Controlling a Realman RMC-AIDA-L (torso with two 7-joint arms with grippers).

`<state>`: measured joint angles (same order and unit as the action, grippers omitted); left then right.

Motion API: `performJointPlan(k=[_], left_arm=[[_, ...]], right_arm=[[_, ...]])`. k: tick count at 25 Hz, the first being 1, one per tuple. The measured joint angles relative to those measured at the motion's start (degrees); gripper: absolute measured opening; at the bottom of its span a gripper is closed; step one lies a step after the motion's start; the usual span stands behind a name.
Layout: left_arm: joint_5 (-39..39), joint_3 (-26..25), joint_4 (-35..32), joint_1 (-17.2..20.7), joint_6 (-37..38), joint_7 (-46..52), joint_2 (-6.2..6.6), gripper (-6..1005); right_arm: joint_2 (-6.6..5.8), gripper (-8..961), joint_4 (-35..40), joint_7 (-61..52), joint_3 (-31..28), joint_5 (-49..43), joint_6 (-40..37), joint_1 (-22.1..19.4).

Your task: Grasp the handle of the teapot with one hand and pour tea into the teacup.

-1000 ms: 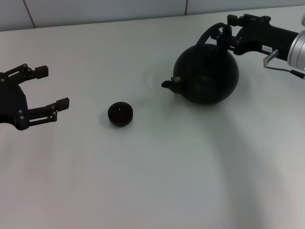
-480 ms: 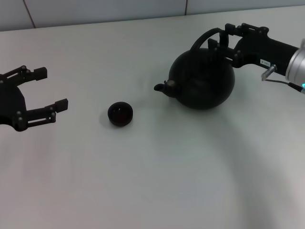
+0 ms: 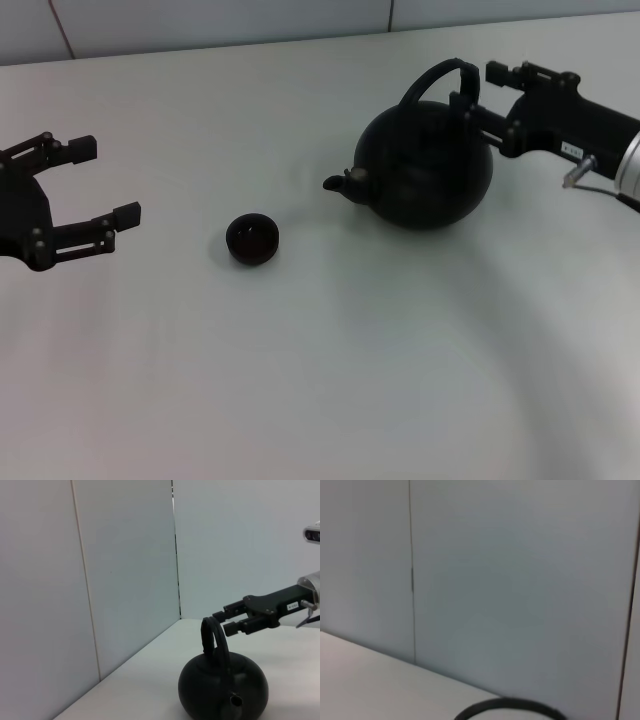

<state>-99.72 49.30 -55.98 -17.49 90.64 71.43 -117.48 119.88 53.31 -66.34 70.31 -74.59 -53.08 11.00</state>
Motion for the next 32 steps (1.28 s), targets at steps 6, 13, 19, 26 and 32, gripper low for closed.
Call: performJointPlan(k=[6,13,19,26,32], left_arm=[[0.06,0.0,-0.01,-0.05,0.05,0.02,-0.09,862],[0.54,-0.38,-0.21,-0.02,5.27,-0.02,0.01,861],[0.67,-1.5,-1.18,0.53,10.1,-0.04,-0.4,861],[1.46,-2.57,-0.78,1.11,16.83,-0.11,-0.5,862],[1.5,-2.81,-0.37,1.24,18.58,-0.11,-0.55,862]], right_arm=[[0.0,595,-0.09,0.21,0.33,1.79,-4.82,-1.9],[-0.56,594,-0.08,0.82,-1.35,-0.05,-19.65,-2.43],[-0.7,594,-0.04,2.02,-3.01,-2.64,-30.82,-1.85],[-0.66,594,-0.98,2.69,-1.79,-4.86,-34.88,-0.39],[-0.6,594,-3.4,2.71,1.54,-6.6,-34.37,2.49]])
